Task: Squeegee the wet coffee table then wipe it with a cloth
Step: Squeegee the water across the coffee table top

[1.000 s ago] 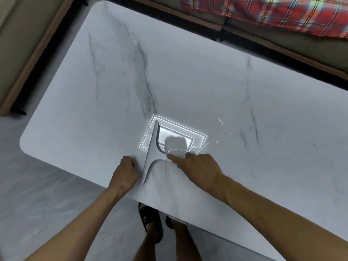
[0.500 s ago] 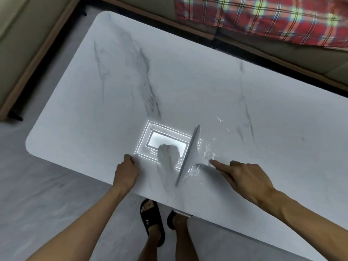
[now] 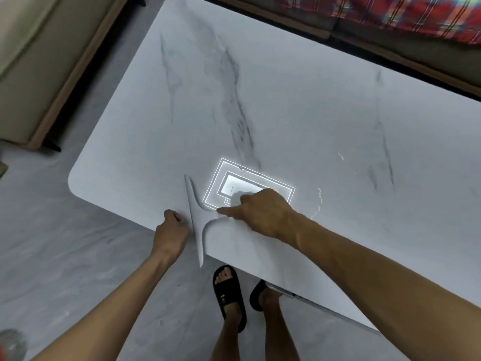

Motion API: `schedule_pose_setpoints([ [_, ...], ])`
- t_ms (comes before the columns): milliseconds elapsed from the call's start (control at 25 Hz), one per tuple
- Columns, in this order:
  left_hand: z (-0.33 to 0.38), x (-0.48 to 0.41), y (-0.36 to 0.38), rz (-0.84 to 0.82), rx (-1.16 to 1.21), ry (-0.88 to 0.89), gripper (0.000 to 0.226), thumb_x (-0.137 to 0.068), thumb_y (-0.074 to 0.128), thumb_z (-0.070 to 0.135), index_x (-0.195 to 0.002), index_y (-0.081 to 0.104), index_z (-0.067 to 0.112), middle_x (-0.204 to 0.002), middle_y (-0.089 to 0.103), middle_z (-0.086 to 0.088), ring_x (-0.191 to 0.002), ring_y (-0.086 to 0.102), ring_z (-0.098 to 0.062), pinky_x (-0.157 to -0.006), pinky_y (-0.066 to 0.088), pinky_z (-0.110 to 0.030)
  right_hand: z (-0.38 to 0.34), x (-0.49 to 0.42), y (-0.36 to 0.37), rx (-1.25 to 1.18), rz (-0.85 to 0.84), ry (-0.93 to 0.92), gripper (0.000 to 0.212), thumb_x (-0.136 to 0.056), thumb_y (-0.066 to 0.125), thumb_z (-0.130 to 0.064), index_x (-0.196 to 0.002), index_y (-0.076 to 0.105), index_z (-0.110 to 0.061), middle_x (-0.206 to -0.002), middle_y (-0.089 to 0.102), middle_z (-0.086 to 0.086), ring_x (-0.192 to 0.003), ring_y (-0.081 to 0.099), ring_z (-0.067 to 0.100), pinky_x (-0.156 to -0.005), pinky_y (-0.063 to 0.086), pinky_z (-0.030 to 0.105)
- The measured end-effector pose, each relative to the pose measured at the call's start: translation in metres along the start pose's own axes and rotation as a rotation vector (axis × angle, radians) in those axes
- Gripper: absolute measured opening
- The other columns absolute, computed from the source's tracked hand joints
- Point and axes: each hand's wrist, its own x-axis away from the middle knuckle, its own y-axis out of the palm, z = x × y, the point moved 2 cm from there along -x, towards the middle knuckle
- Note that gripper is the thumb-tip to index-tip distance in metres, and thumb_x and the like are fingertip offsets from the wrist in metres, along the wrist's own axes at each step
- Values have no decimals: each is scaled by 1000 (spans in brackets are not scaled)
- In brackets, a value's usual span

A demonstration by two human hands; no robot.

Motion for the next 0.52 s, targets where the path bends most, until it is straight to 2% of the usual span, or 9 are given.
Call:
schedule_pose_setpoints([
  [80,7,-1,9,-42,-10,15,18,-84,38,8,-99,41,17,-78,56,-7,-66,53,-21,-48,33,-29,28,8,-2,-47,65,132,56,-96,38,-21,-140,29,-54,-95,59,0,-86,63,30,-59,32,32],
  [200,24,1,22,-123,-9,33,18,-83,41,9,-97,41,19,-81,57,-7,-67,54,-21,-49,34,-29,75,37,2,-165,103,356,44,-99,35,-38,-136,30,-61,-80,47,-7,-81,62,27,-61,30,30],
  [280,36,3,29,-179,-35,68,15,-82,42,9,-90,40,21,-82,55,-6,-70,54,-23,-51,33,-29,98,70,10,-216,114,466,39,-99,29,-47,-134,30,-62,-76,48,-8,-75,59,24,-59,31,30],
  [360,46,7,38,-231,-97,131,15,-80,42,5,-83,39,20,-93,54,-8,-90,57,-30,-57,38,-30,113,114,22,-234,137,570,38,-99,23,-51,-135,31,-62,-74,49,-8,-69,54,22,-58,32,30],
  [400,50,9,43,-259,-137,156,15,-80,41,2,-87,42,16,-108,54,-13,-109,54,-35,-69,45,-34,118,137,28,-223,144,620,39,-99,20,-52,-135,32,-61,-73,48,-8,-66,51,21,-57,33,30],
  [440,53,10,48,-287,-183,158,18,-81,40,1,-97,45,10,-128,47,-20,-126,43,-39,-87,47,-41,123,161,34,-209,147,666,40,-98,19,-52,-135,33,-60,-71,48,-9,-65,50,20,-56,33,30],
  [480,54,10,51,-313,-227,145,25,-83,40,1,-107,45,4,-141,36,-26,-136,32,-41,-101,40,-45,127,185,38,-203,147,718,41,-98,19,-52,-135,33,-60,-71,49,-10,-65,51,20,-55,33,30],
  [520,55,9,53,-334,-256,127,30,-85,40,3,-114,44,1,-146,28,-30,-140,24,-41,-109,34,-47,130,206,42,-205,140,767,40,-98,20,-53,-135,34,-60,-71,50,-11,-66,53,20,-55,33,30],
])
